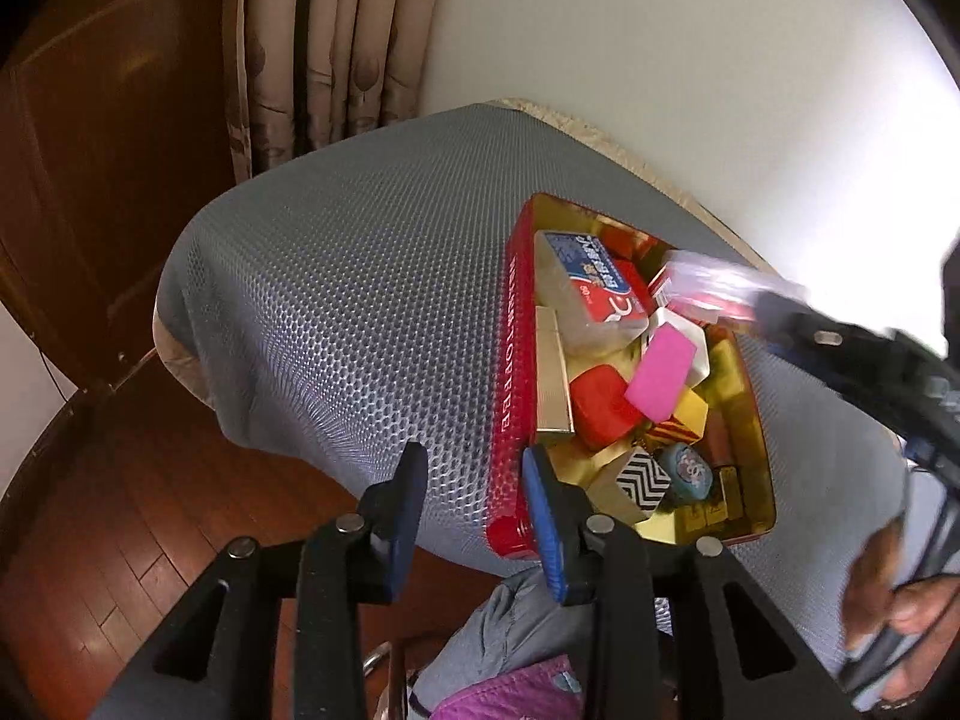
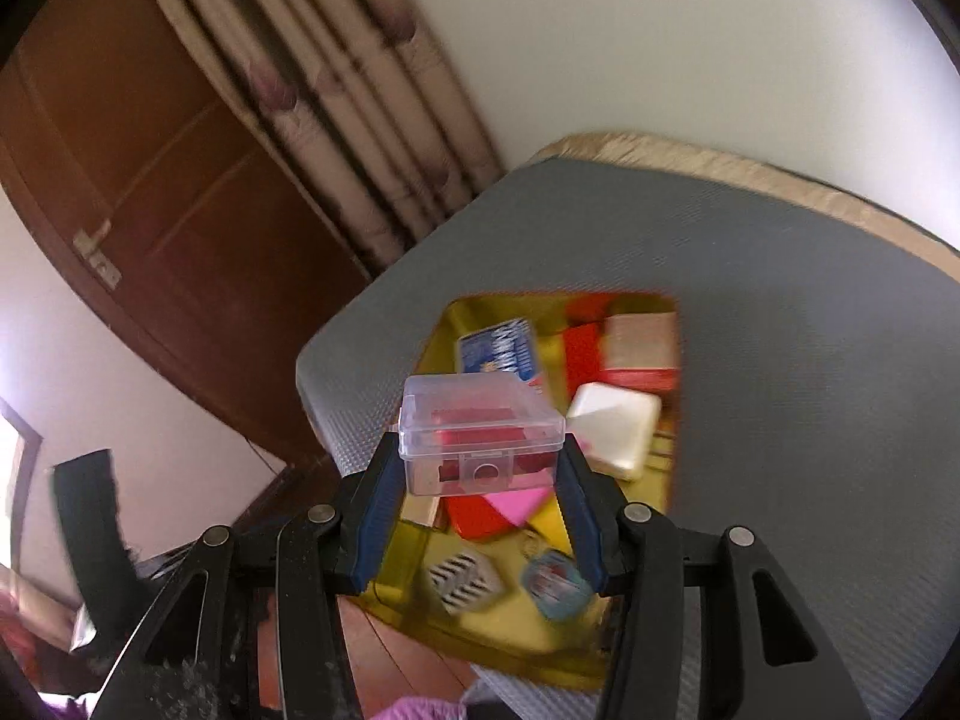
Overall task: Organize rigid objects
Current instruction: 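Lower the clear pink case into the tray and open the right gripper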
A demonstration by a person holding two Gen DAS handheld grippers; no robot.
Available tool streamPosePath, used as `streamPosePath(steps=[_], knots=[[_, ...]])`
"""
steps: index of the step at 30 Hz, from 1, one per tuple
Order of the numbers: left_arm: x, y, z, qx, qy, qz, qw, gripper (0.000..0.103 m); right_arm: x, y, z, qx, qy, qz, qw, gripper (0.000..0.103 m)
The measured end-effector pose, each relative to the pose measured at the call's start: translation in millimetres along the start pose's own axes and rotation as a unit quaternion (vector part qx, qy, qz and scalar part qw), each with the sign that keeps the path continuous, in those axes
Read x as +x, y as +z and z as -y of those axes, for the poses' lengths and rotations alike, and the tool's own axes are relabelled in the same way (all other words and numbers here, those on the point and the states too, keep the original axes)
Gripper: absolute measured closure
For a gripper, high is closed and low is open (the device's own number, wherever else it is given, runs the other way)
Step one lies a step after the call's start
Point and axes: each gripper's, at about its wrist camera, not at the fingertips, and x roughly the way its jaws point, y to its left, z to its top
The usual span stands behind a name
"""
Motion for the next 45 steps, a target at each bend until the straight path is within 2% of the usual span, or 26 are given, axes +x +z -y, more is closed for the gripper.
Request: streamPosePath(steps=[2, 5, 7, 17, 25, 31, 36, 39, 41, 45], knots=[[2, 0, 1, 0.004, 0.002, -0.003, 1.0, 0.069, 16, -2, -9, -0.012, -0.014, -0.007, 1.0, 0.056], [1, -1, 2, 0.011, 0.002, 0.0, 0.9999, 0.069, 34, -6, -14, -0.006, -0.011, -0.018, 1.0, 0.056], [-2, -1, 5, 0.02, 0.011, 0.008, 0.9997, 0.069, 39, -9, -16, -0.018, -0.029, -0.021, 0.999, 0.056], [-11, -2, 8, 0.035, 0.041, 0.037, 0.9979, 0.064, 59, -22, -29, -0.034, -0.045, -0.028, 0.998, 0.056], [-13, -2, 10, 0.046, 0.062, 0.046, 0.996, 0.064, 58, -30, -31, -0.032, -0.052, -0.032, 0.998, 0.054], [-14, -3, 13, 0.053, 0.072, 0.053, 0.9946, 0.064, 48, -37, -35, -0.035, -0.054, -0.017, 0.998, 0.047], [-21, -6, 19, 0.067, 0.076, 0.081, 0.9915, 0.064, 28, -43, -39, -0.035, -0.07, 0.023, 0.997, 0.041], [-27, -7, 20, 0.064, 0.076, 0.104, 0.9896, 0.064, 6, -51, -45, -0.044, -0.109, 0.077, 0.99, 0.024], [-28, -8, 19, 0.057, 0.056, 0.106, 0.9911, 0.064, -9, -57, -47, -0.043, -0.133, 0.116, 0.983, 0.012], [-29, -10, 23, 0.061, 0.049, 0.113, 0.9905, 0.064, -30, -67, -51, -0.05, -0.163, 0.173, 0.97, 0.004]])
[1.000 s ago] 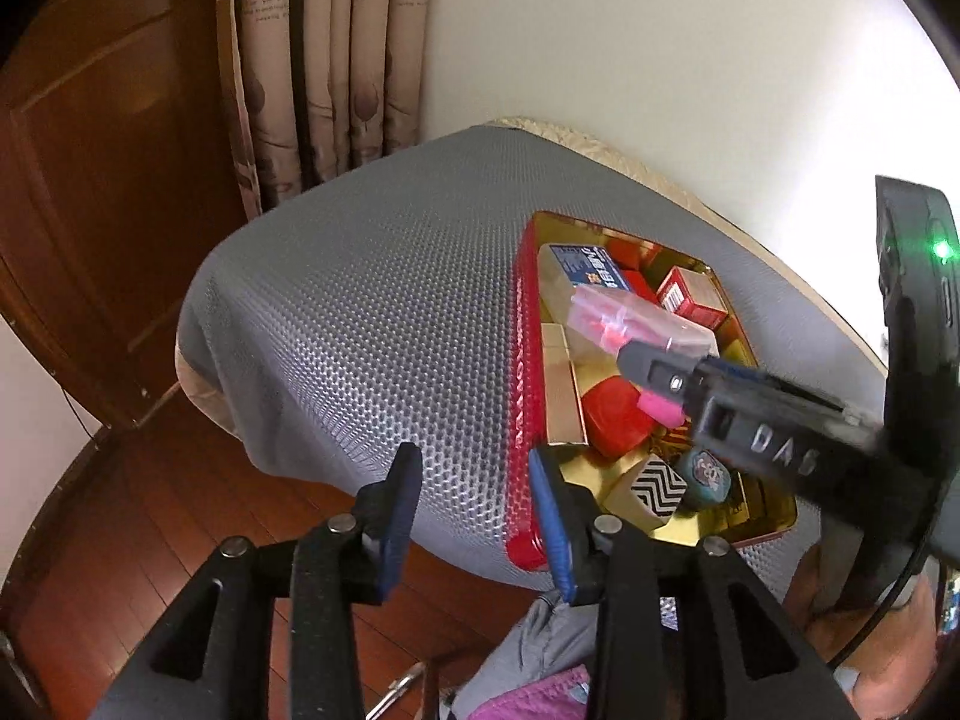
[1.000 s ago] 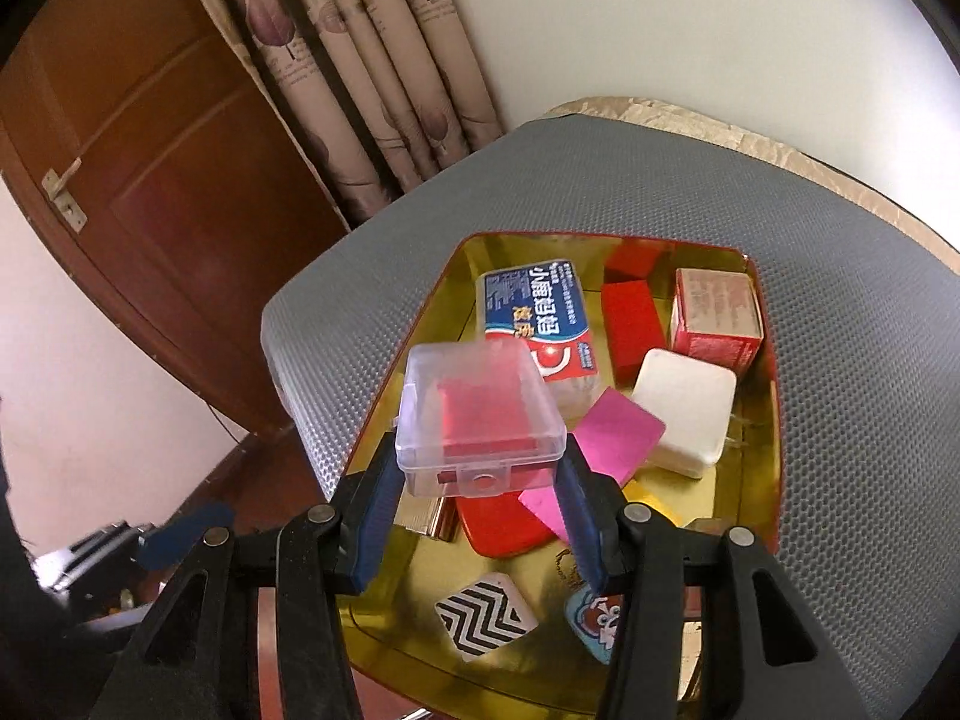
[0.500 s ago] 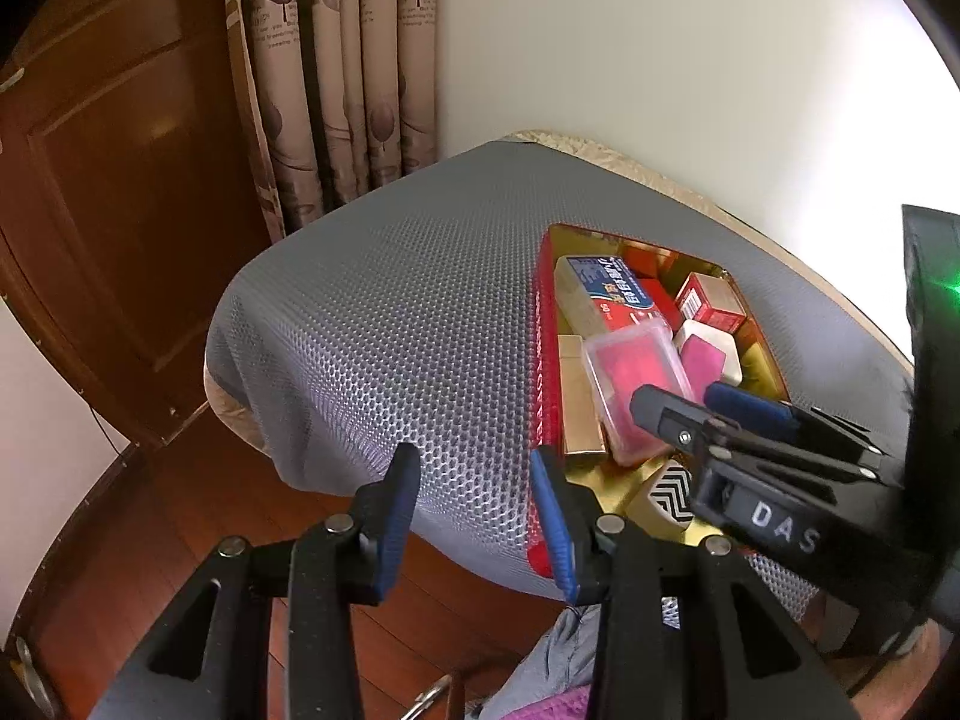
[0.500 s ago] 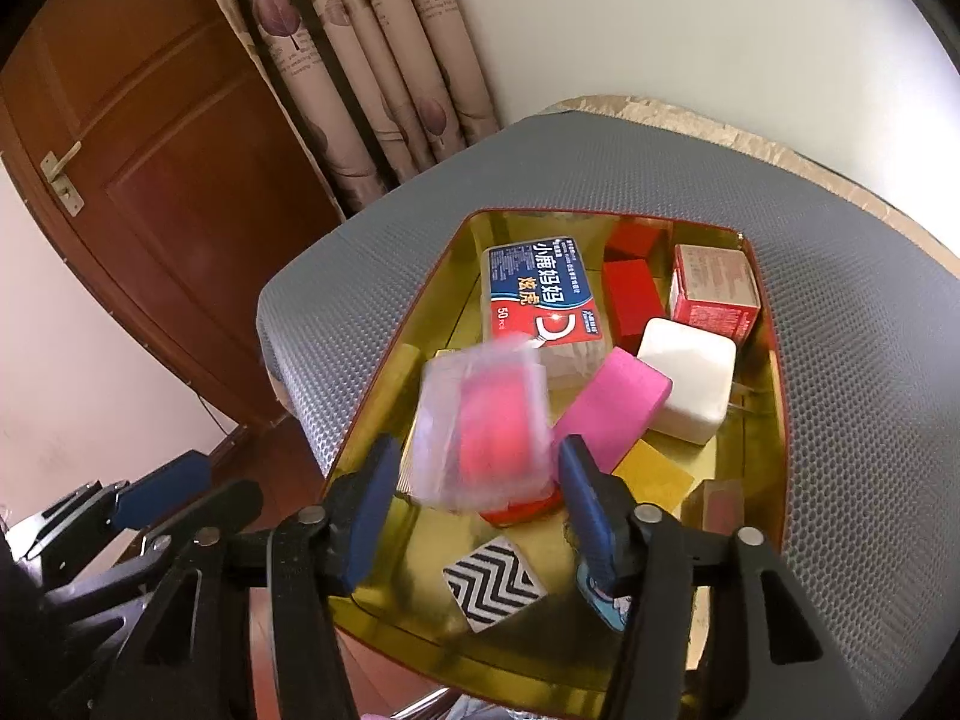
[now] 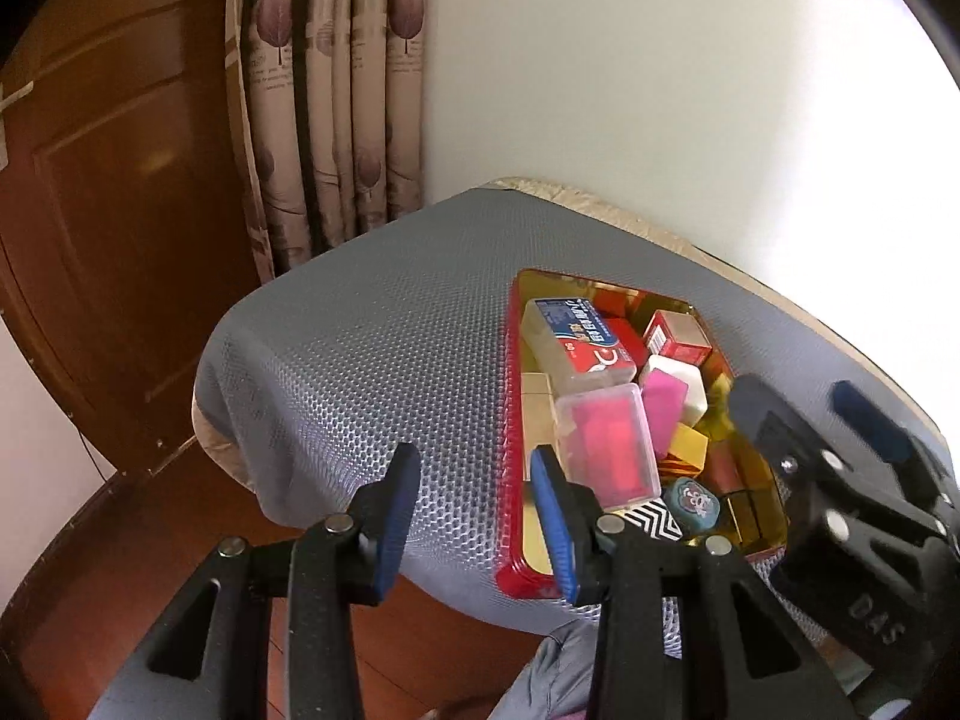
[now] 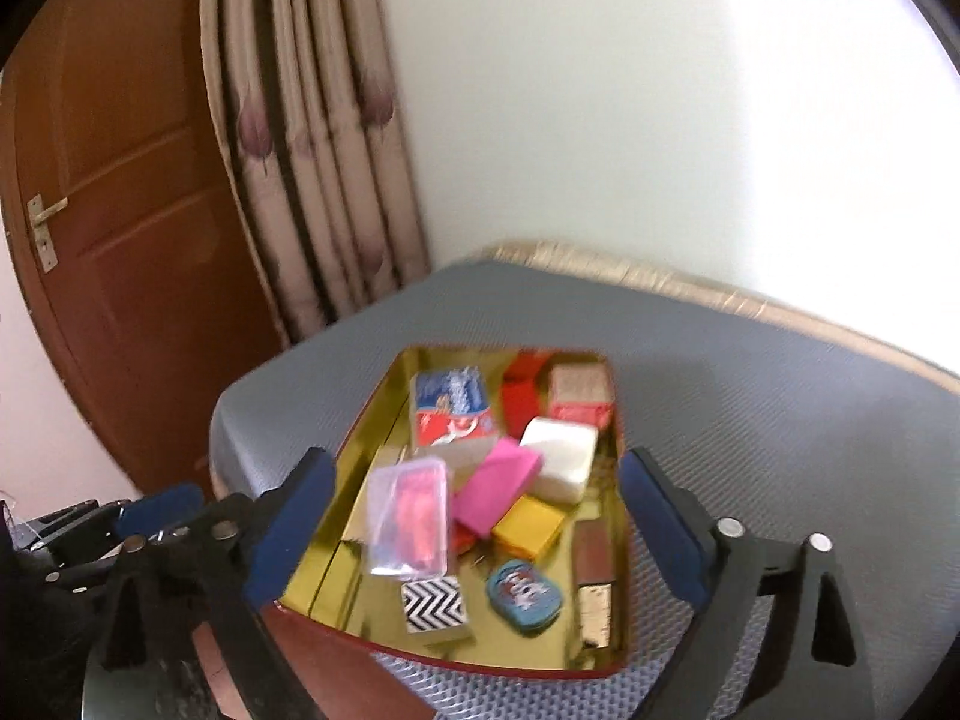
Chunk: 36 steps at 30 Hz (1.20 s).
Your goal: Organize rigid objects
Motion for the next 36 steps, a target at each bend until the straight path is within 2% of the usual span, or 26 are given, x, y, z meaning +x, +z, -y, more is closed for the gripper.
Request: streamPosePath(steps=[2, 6, 9, 12, 22, 27, 32, 36], knots=[[-3, -2, 4, 0.008, 0.009, 0.011, 0.9999, 0.064, -6, -1, 0, -0.004, -0.025, 0.014, 1.0, 0.003], [-10, -3, 5, 0.011, 0.017, 0.034, 0.9992, 0.064, -20, -3, 4, 0.013, -0.025, 0.033, 0.999, 0.003], [-13, -3, 3, 0.005, 0.01, 0.04, 0.9991, 0.064, -30, -4, 10, 0.038, -0.024, 0.041, 0.998, 0.003], [-15, -4, 2, -0.001, 0.001, 0.044, 0.999, 0.064, -34, -7, 10, 0.037, -0.037, 0.039, 0.998, 0.003], [-30, -9, 22, 0.048, 0.008, 0.08, 0.9956, 0.064, -49, -11, 10, 0.047, -0.052, 0.052, 0.996, 0.002], [-35, -11, 31, 0.074, 0.011, 0.084, 0.9937, 0.064, -54, -15, 11, 0.053, -0.061, 0.053, 0.995, 0.002], [-34, -12, 36, 0.084, 0.01, 0.074, 0.9937, 0.064, -58, -18, 15, 0.061, -0.073, 0.053, 0.994, 0.002], [-38, -15, 40, 0.088, 0.01, 0.085, 0.9925, 0.064, -62, -19, 15, 0.055, -0.089, 0.058, 0.993, 0.002]])
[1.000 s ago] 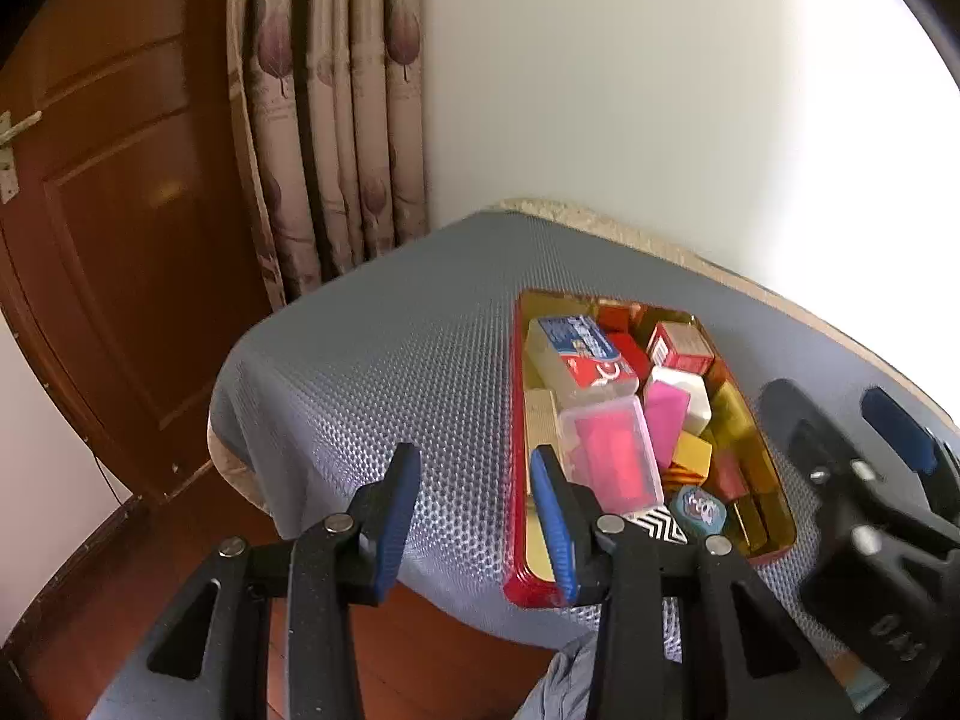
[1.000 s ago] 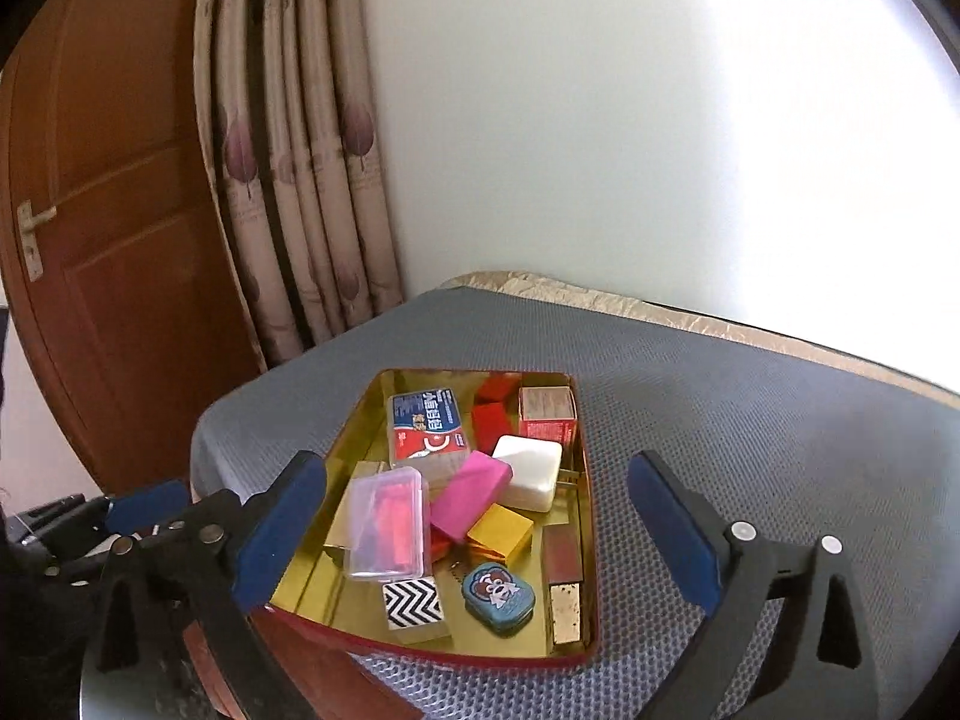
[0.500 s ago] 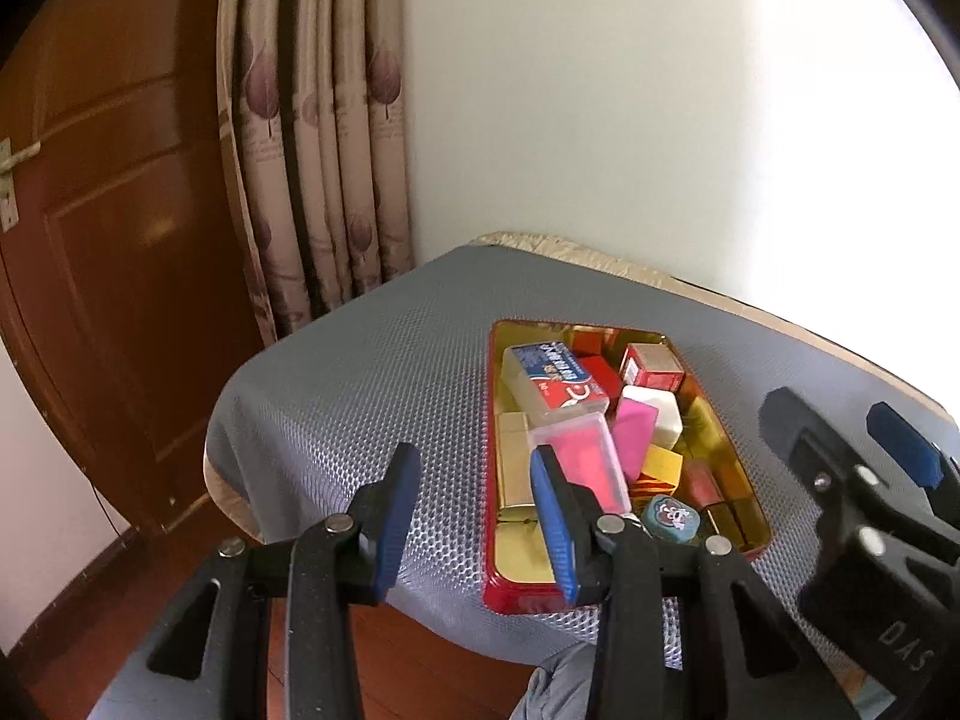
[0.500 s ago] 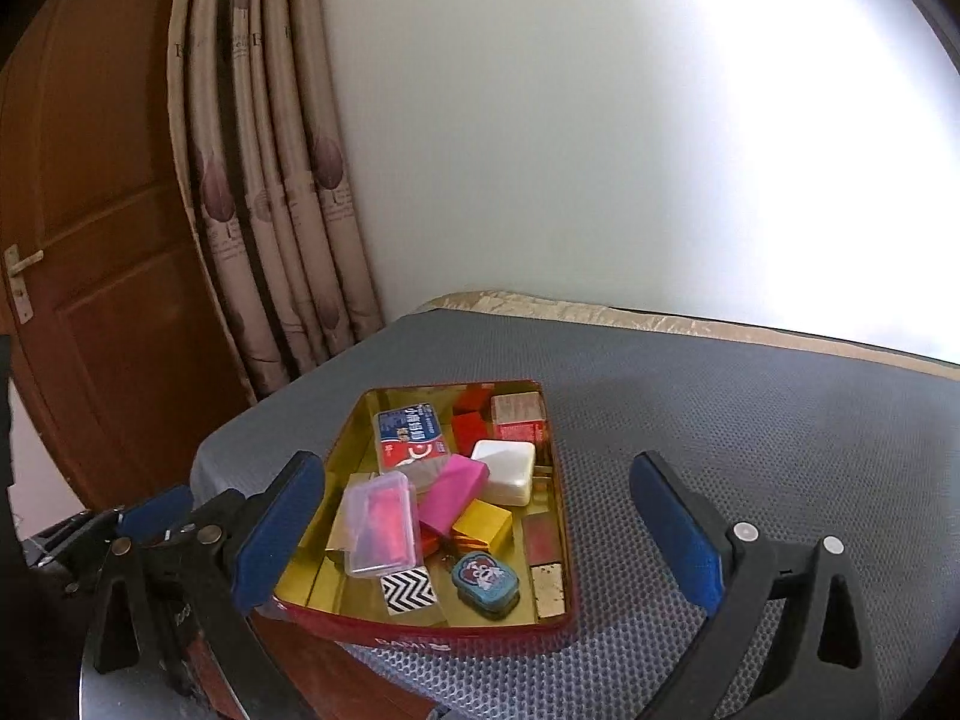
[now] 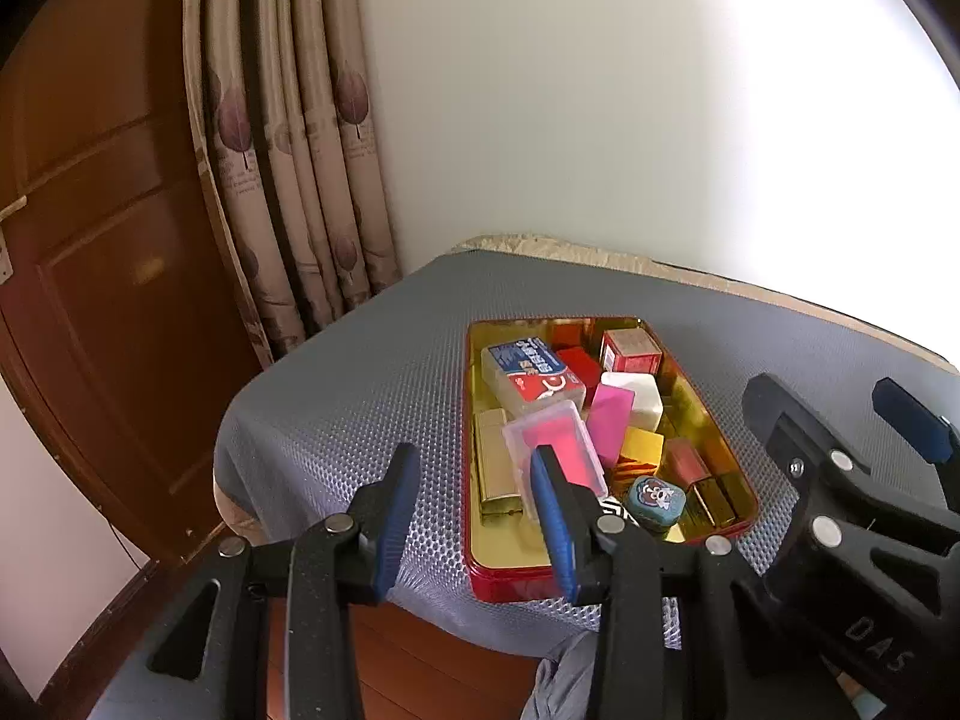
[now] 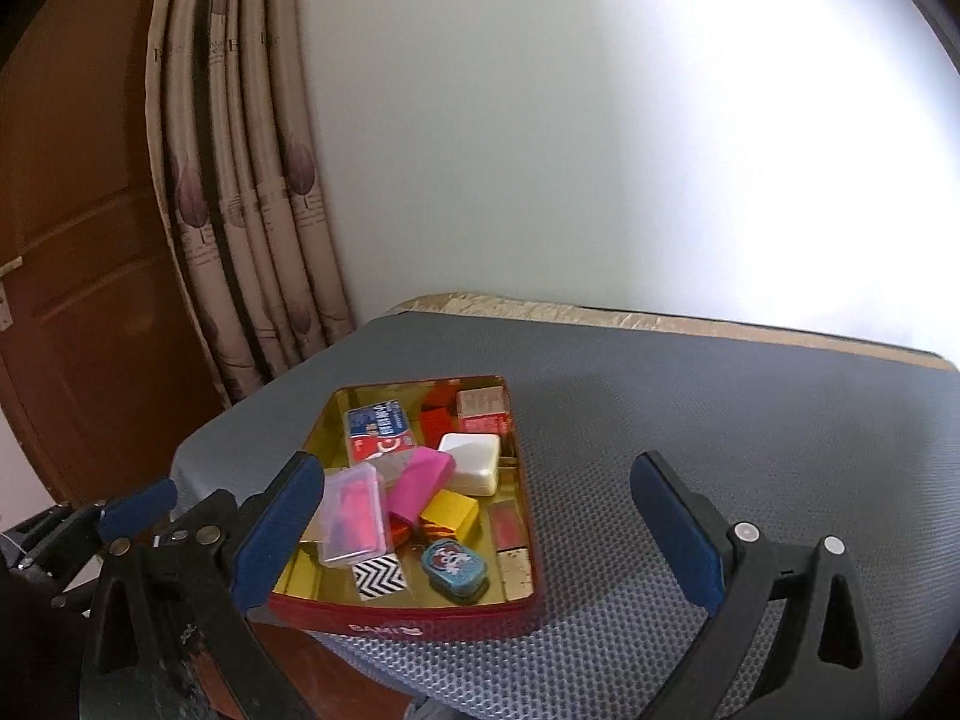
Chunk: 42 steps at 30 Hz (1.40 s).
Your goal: Organize rigid objects
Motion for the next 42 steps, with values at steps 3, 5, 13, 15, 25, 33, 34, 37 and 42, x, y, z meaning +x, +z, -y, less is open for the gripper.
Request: streamPosePath(steps=[3, 5, 13, 15, 25, 33, 34, 37, 42], knots=[[-4, -2, -1, -0.006, -0.009, 0.008, 0.9999, 0.057, -5, 0, 2, 0.003, -0.004, 0.004, 1.0, 0.002], [-7, -2, -2, -0.012, -0.013, 0.013, 0.9998, 0.056, -8, 1, 3, 0.005, -0.006, 0.007, 1.0, 0.002], [-14, -3, -5, -0.016, -0.003, 0.029, 0.9994, 0.056, -18, 3, -2, -0.001, -0.006, 0.017, 1.0, 0.001], [-14, -3, -6, -0.02, -0.01, 0.026, 0.9994, 0.056, -19, 4, -3, -0.001, -0.012, 0.017, 1.0, 0.001], [-10, -1, -1, 0.002, -0.003, 0.007, 1.0, 0.056, -24, 4, -8, -0.008, -0.012, 0.022, 1.0, 0.001], [-11, -2, -2, 0.001, 0.0, 0.013, 0.9999, 0.056, -26, 4, -11, -0.014, -0.013, 0.029, 0.999, 0.001], [-12, -2, -3, -0.002, -0.001, 0.014, 0.9999, 0.056, -26, 4, -11, -0.013, -0.012, 0.03, 0.999, 0.001], [-14, -1, -6, -0.006, -0.005, 0.023, 0.9997, 0.055, -28, 6, -8, -0.007, -0.011, 0.035, 0.999, 0.001], [-17, -3, -5, -0.002, -0.013, 0.032, 0.9994, 0.048, -34, 11, -2, 0.0, -0.016, 0.051, 0.999, 0.001]])
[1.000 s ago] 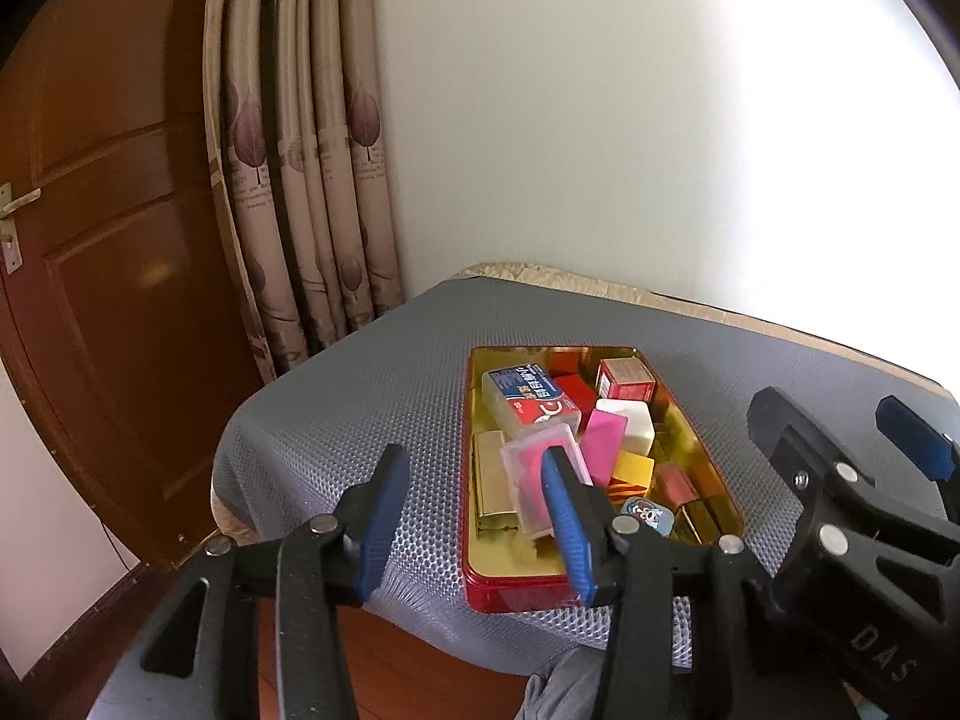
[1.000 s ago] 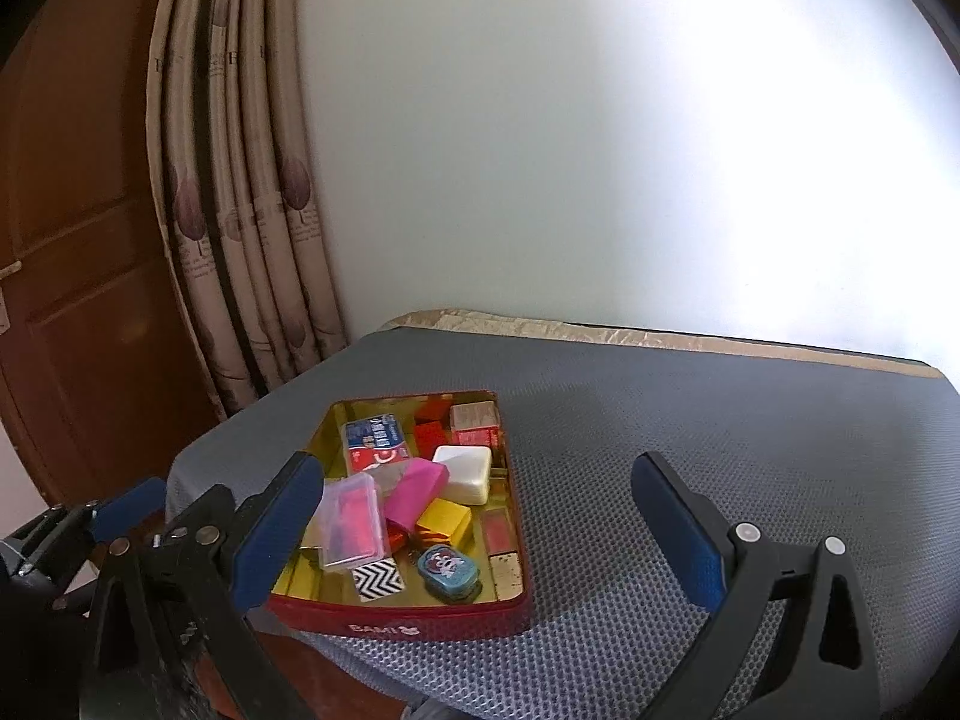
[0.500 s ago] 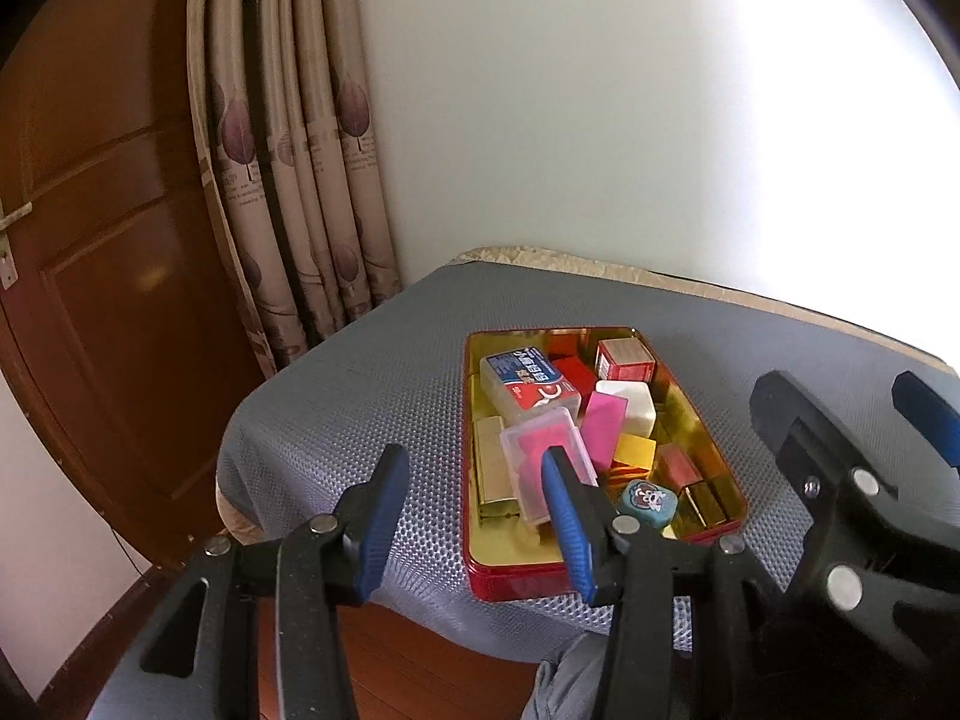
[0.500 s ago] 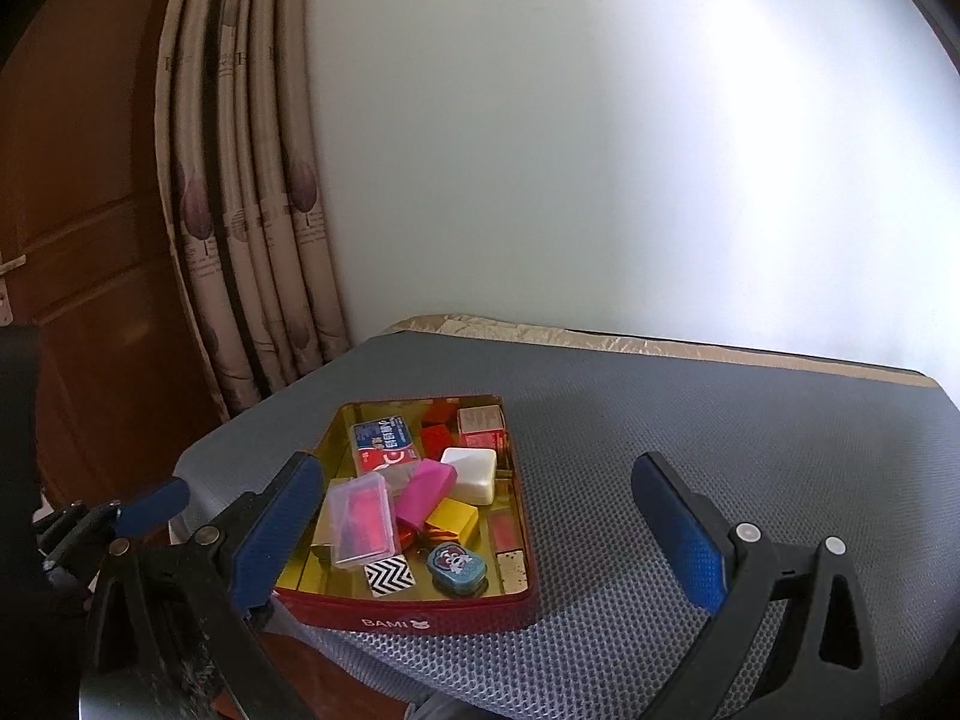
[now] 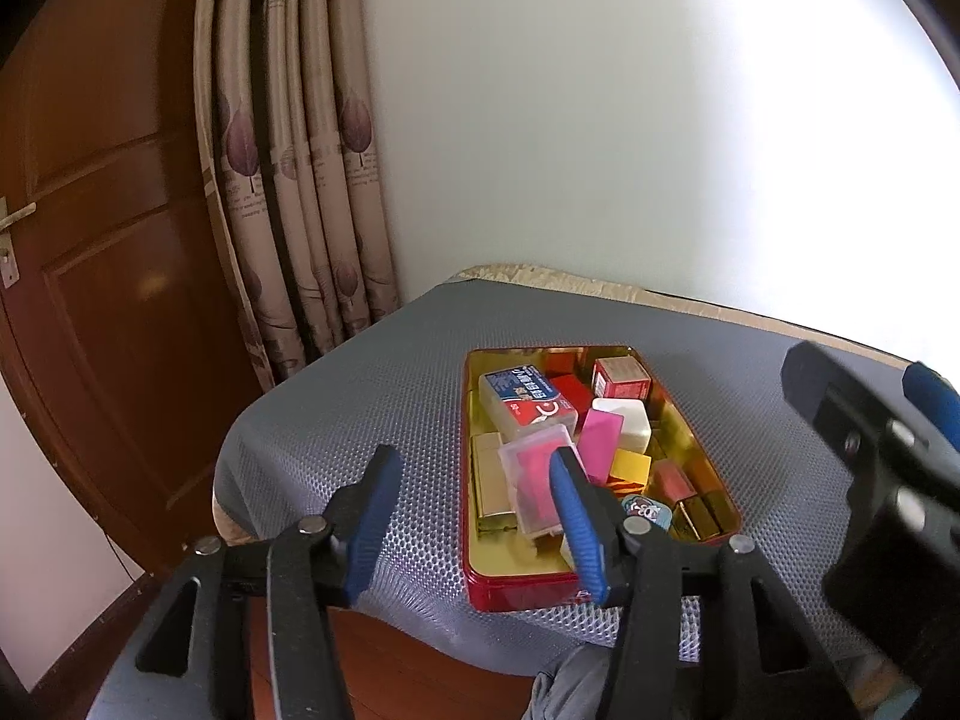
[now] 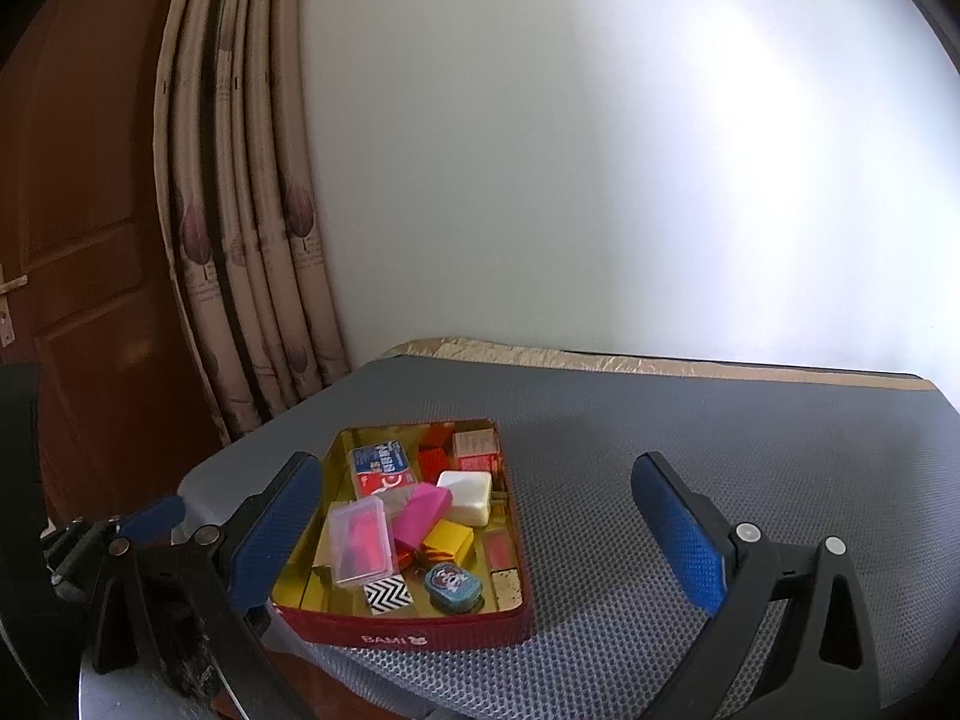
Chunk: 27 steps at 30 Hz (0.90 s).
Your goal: Organize rigid objects
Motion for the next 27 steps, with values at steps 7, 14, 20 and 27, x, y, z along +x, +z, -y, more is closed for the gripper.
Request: streamPosePath(steps=[7, 14, 20, 27], knots=[[-1, 3, -2, -0.006, -0.001, 0.003, 1.0, 0.047, 8, 0, 24, 0.039, -0.031, -0.003, 0.999, 0.001], [-1, 5, -4, -0.013, 0.003, -0.002, 0.9999, 0.047, 19, -17, 16, 0.016, -0.024, -0.029, 0.999, 0.001], [-7, 8, -8, -0.025, 0.005, 0.002, 0.9997, 0.047, 15, -17, 12, 0.009, -0.019, -0.023, 1.0, 0.001], [-9, 10, -11, -0.028, 0.002, -0.003, 0.9996, 0.047, 14, -15, 12, 0.01, -0.014, -0.027, 0.999, 0.001]])
